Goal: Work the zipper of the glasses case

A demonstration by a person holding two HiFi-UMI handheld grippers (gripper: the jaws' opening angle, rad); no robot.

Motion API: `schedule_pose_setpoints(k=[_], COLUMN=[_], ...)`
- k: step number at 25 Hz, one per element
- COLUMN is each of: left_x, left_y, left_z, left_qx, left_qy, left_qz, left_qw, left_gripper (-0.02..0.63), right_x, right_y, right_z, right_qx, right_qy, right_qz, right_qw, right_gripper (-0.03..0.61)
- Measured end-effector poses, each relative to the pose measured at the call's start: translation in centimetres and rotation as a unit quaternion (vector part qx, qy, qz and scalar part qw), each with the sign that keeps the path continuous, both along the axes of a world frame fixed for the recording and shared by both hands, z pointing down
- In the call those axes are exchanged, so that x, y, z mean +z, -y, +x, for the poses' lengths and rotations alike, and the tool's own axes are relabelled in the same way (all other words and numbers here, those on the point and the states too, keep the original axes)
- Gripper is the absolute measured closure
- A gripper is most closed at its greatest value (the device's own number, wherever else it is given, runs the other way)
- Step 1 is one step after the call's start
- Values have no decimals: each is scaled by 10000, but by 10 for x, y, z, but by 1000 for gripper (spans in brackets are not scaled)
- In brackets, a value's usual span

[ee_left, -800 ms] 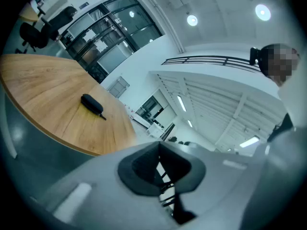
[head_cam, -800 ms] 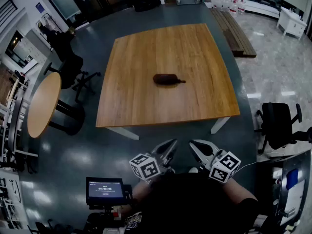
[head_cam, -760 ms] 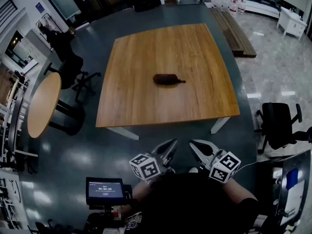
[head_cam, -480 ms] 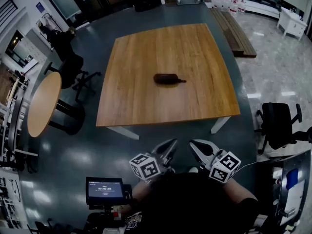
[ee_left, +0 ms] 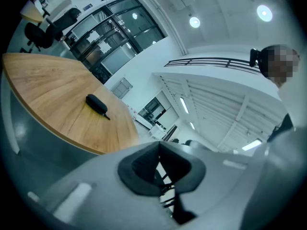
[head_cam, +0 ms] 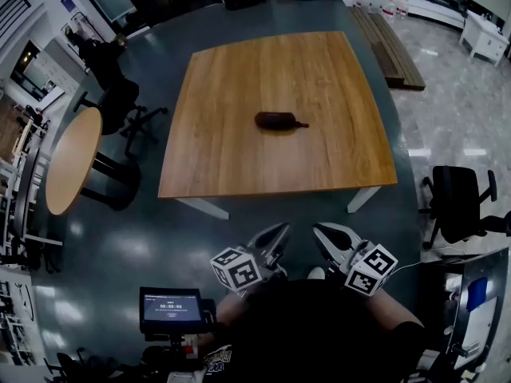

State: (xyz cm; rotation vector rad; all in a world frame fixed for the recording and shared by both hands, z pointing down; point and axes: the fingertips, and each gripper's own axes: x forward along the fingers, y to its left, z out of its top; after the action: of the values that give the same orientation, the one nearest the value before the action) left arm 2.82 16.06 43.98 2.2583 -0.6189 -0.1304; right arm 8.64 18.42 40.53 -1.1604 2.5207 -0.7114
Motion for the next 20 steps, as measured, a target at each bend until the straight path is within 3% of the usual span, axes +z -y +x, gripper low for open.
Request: schedule_pose_setpoints(k=[10, 15, 20], left_x=[8, 13, 5], left_y=[45, 106, 169], left_z=[-53, -60, -64], left_qx=[-624, -458, -164], left_qy=[76, -26, -105], left_qz=[-224, -329, -135], left_qw=[9978, 9984, 9997], left_gripper=[612, 612, 612], right_x=[17, 18, 14], right_y=[56, 110, 167], right_z=[-25, -37, -47], right_qx=[-146, -2, 272], right_qy=[354, 211, 48], right_qz=[-383, -414, -335], right_qw=[9985, 9989, 9991], right_gripper=[545, 545, 545])
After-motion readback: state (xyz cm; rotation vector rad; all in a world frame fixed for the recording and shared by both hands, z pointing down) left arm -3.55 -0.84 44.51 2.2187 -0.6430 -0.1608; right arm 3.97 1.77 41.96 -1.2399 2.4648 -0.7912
